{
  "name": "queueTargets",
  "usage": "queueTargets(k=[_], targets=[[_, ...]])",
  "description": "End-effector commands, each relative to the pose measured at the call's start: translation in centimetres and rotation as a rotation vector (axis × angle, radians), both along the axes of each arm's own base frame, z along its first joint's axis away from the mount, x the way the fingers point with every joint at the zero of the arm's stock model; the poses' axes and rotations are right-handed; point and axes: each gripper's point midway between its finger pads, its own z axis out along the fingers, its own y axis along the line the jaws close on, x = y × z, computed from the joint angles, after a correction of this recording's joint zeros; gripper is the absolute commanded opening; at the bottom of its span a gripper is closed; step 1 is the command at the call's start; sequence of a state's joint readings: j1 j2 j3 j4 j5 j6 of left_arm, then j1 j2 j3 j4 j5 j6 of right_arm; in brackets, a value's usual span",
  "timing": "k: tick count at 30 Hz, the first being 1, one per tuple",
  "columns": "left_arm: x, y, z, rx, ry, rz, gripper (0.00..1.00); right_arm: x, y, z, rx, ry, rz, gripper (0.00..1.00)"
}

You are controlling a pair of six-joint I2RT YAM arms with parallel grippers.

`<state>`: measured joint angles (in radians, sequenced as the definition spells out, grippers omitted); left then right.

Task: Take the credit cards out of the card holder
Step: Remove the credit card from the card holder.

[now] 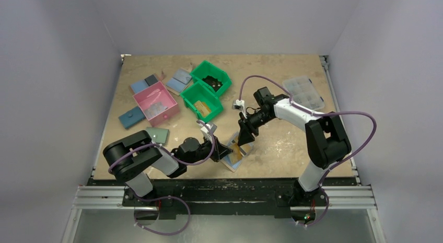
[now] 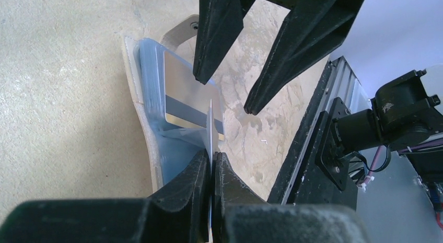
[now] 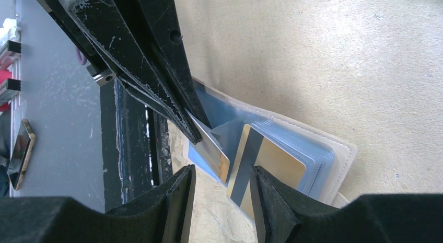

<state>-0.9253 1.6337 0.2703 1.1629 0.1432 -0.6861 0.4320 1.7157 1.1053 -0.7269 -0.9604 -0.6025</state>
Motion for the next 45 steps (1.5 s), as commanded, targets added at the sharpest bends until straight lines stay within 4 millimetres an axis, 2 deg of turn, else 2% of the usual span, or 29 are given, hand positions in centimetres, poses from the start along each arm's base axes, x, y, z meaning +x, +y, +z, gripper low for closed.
queueTargets(k=[1,13,21,27,32,39,43,45], targets=[[-0.4,-0.6,2.6,-0.076,-0.087,-0.042,0.00,0.2,0.4,0.0,0.007,-0.005,0.020,0.50],[-0.7,-0.6,3.0,-0.100,-0.093,-0.049,0.00,-0.9,1.0,-0.7,0.003,0.007,0.072,0.45],[-0.6,-0.2,2.9,-0.094,-0.092,-0.032,0.00,-1.2,1.1,-0.5,0.020,0.012,0.095,0.31],[-0.5,-0.1,2.8,-0.089,-0.089,-0.023,0.00,-1.5,1.1,-0.4,0.034,0.017,0.120,0.10],[-0.5,-0.1,2.8,-0.092,-0.082,-0.018,0.02,-1.9,1.1,0.1,0.057,0.016,0.140,0.01],[-0.6,-0.2,2.9,-0.097,-0.068,-0.021,0.10,-2.0,1.2,0.3,0.069,0.021,0.149,0.00],[-0.7,-0.6,3.1,-0.109,-0.067,-0.039,0.00,-2.3,1.3,0.5,0.078,0.028,0.156,0.05],[-0.8,-0.9,3.2,-0.118,-0.066,-0.050,0.00,-2.5,1.4,0.6,0.084,0.031,0.163,0.10]])
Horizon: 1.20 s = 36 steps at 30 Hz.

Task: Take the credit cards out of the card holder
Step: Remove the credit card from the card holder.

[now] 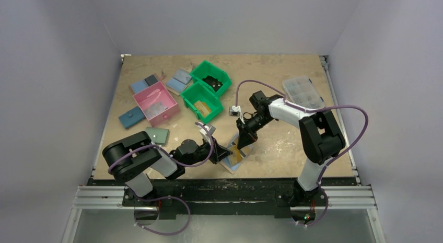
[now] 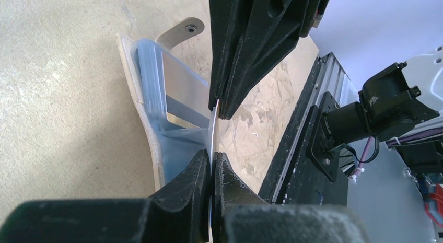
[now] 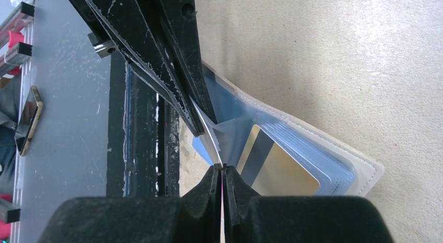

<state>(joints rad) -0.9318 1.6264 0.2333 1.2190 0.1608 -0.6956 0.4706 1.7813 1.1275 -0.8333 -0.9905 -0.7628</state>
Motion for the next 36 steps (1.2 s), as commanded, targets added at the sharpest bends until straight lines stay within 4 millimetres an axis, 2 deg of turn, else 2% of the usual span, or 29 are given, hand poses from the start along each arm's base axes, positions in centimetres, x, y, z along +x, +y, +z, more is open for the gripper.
queueTargets(k=[1,13,19,25,36], targets=[[0.1,-1.3,2.9,-0.096,-0.060,-0.032,0.00,-0.5,1.1,1.9,0.079,0.012,0.036,0.12],[0.2,-1.2,3.2,-0.111,-0.066,-0.031,0.00,-0.8,1.4,1.6,0.073,0.015,0.048,0.24],[0.2,-0.8,3.1,-0.106,-0.063,-0.013,0.00,-0.8,1.3,1.5,0.065,0.018,0.048,0.07],[0.2,0.2,2.9,-0.082,-0.057,0.014,0.15,-0.6,1.2,1.4,0.057,0.013,0.047,0.00],[-0.6,0.3,3.0,-0.105,-0.016,-0.028,0.20,-0.2,1.1,0.6,0.022,0.015,0.027,0.00]])
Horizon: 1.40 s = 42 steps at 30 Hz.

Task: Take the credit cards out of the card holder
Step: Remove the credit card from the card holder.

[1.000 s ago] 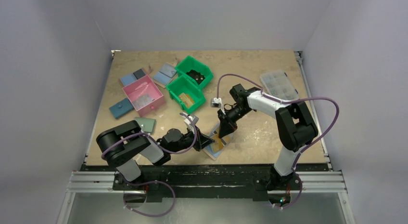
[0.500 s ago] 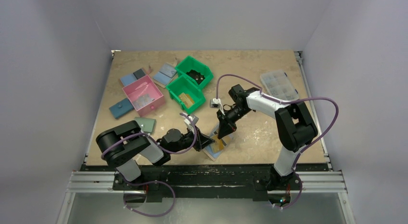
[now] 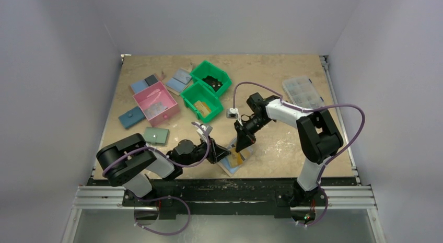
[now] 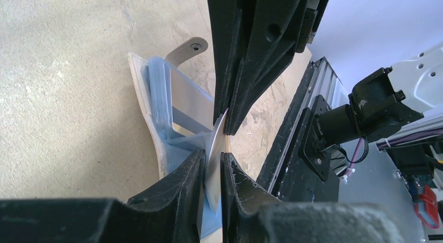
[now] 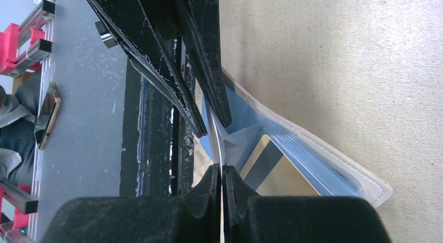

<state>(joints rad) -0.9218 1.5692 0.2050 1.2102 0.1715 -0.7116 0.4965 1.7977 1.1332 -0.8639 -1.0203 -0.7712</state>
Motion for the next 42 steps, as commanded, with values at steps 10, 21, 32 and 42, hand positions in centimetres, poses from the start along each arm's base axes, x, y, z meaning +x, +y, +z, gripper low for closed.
queueTargets(k=[10,21,32,42], targets=[[-0.4,0.6,2.2,-0.133,0.042,-0.048,0.18,1.1,0.5,0.2,0.001,-0.023,-0.009,0.00],[-0.8,1.1,2.2,-0.168,0.052,-0.071,0.00,1.1,0.5,-0.1,-0.009,-0.005,-0.012,0.00],[-0.8,1.9,1.8,-0.160,0.054,-0.060,0.00,1.0,0.4,-0.6,-0.027,0.012,-0.015,0.00],[-0.5,2.0,1.4,-0.142,0.058,-0.047,0.00,0.6,0.2,-1.1,-0.037,0.043,-0.006,0.07]])
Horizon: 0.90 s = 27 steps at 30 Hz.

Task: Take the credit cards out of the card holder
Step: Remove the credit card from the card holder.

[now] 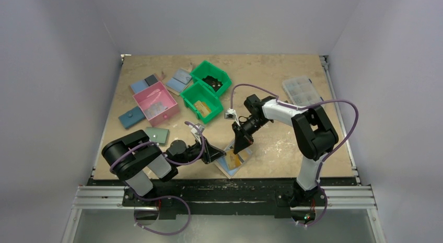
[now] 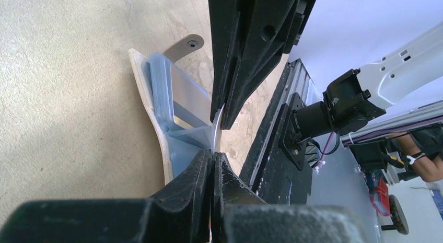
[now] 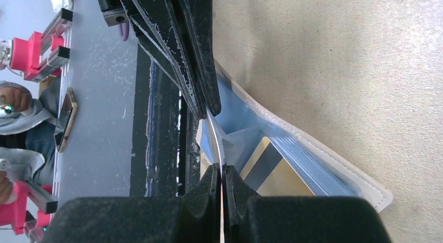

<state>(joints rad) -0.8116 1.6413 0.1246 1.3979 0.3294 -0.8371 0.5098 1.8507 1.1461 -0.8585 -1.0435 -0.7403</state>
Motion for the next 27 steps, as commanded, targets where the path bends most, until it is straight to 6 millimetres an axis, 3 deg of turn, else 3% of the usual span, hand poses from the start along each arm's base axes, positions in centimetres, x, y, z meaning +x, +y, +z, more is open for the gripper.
queueTargets(k=[1,27], targets=[[0.02,0.00,1.45,-0.048,-0.046,-0.011,0.00,0.85,-0.40,-0.39,-0.027,-0.015,-0.001,0.09],[0.11,-0.06,1.71,-0.058,-0.058,-0.011,0.00,0.34,0.15,-0.76,-0.018,0.024,0.006,0.28]])
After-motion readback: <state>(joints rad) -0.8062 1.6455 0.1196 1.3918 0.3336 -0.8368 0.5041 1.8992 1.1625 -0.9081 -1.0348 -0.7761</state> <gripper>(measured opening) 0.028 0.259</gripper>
